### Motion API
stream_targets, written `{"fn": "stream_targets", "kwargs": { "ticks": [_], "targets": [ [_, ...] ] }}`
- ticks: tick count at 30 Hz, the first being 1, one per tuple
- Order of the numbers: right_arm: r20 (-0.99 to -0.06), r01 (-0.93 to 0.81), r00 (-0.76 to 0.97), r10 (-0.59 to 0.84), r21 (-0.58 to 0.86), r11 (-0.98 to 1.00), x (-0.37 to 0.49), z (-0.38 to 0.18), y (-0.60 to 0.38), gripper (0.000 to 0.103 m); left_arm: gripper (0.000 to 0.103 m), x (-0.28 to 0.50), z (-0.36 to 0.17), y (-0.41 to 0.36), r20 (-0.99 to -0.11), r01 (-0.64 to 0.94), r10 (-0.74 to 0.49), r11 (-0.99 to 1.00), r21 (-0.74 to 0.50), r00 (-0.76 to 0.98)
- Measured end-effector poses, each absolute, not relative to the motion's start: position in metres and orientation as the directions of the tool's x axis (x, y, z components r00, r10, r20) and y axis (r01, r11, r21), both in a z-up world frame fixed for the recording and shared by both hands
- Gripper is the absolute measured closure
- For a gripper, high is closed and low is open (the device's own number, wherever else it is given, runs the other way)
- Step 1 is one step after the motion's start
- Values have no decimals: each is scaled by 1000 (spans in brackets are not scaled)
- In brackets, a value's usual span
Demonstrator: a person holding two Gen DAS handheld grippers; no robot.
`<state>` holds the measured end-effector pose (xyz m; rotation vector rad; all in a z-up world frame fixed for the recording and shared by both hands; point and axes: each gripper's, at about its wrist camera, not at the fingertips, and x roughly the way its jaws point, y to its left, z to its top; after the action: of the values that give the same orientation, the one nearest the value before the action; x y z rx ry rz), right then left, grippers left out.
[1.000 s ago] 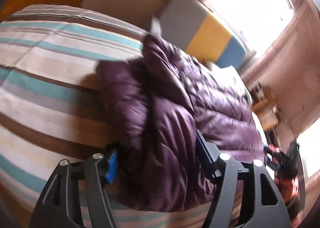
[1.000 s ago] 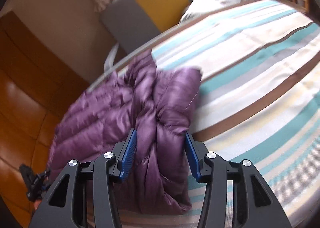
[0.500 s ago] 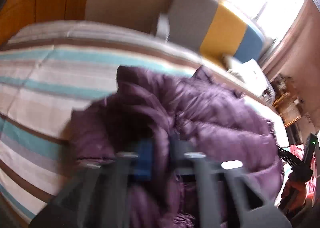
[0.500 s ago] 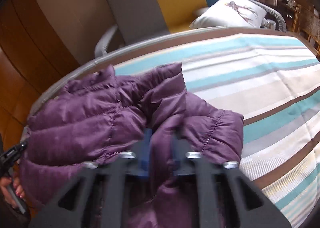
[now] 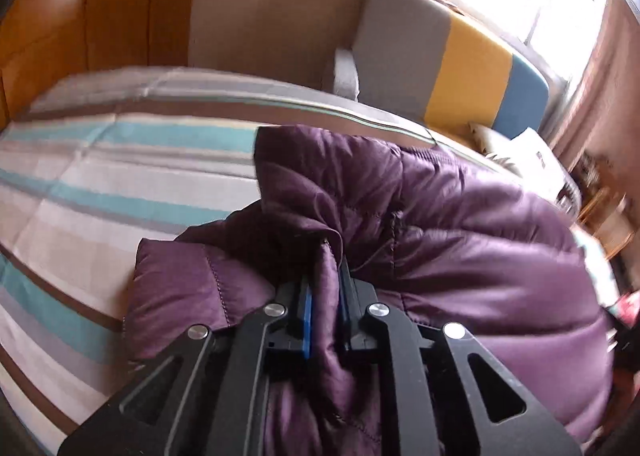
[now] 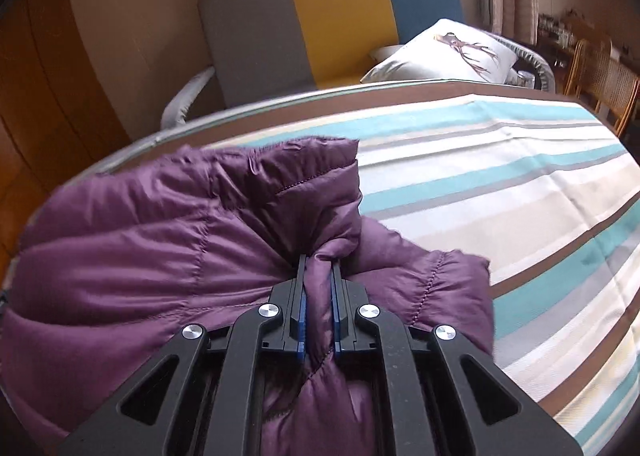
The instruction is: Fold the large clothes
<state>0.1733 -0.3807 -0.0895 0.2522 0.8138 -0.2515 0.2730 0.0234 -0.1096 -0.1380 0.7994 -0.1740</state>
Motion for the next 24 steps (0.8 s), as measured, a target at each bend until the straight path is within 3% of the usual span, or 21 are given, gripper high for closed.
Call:
{"fn": "stream_targets", "kwargs": {
  "ticks": [3, 4, 6, 7, 9, 12, 17, 21, 24],
  "targets": [
    [-746, 319, 651, -137, 105, 942, 175, -90, -379, 91, 91, 268, -108, 18, -695, 97, -171, 985, -145, 698],
    [-751, 326, 645, -143, 102, 940, 174, -87, -379, 89, 86, 268, -106, 18, -698, 93, -168, 985, -145, 696],
    [-760, 350, 626, -174, 74, 934, 172, -76, -375, 73, 49, 259, -92, 21, -702, 68, -157, 986, -153, 694],
    [-742, 348, 646, -179, 78, 934, 167, -65, -370, 68, 25, 253, -83, 23, -689, 50, -151, 985, -165, 709],
    [-671, 336, 718, -185, 102, 936, 156, -38, -361, 43, 21, 239, -59, 26, -619, 38, -162, 977, -209, 768],
    [-639, 277, 756, -143, 115, 954, 171, -16, -341, 42, 5, 238, -26, 3, -582, 66, -166, 980, -189, 796],
    [-698, 217, 709, -103, 77, 973, 226, -27, -310, 42, 3, 269, -15, -56, -625, 130, -180, 984, -125, 760],
    [-743, 245, 660, -112, 72, 967, 246, -53, -310, 42, 3, 302, -49, -91, -714, 144, -107, 990, -9, 692],
    [-744, 257, 662, -93, 108, 960, 242, -72, -312, 42, 2, 307, -81, -90, -741, 122, -104, 992, -31, 663]
  ]
}}
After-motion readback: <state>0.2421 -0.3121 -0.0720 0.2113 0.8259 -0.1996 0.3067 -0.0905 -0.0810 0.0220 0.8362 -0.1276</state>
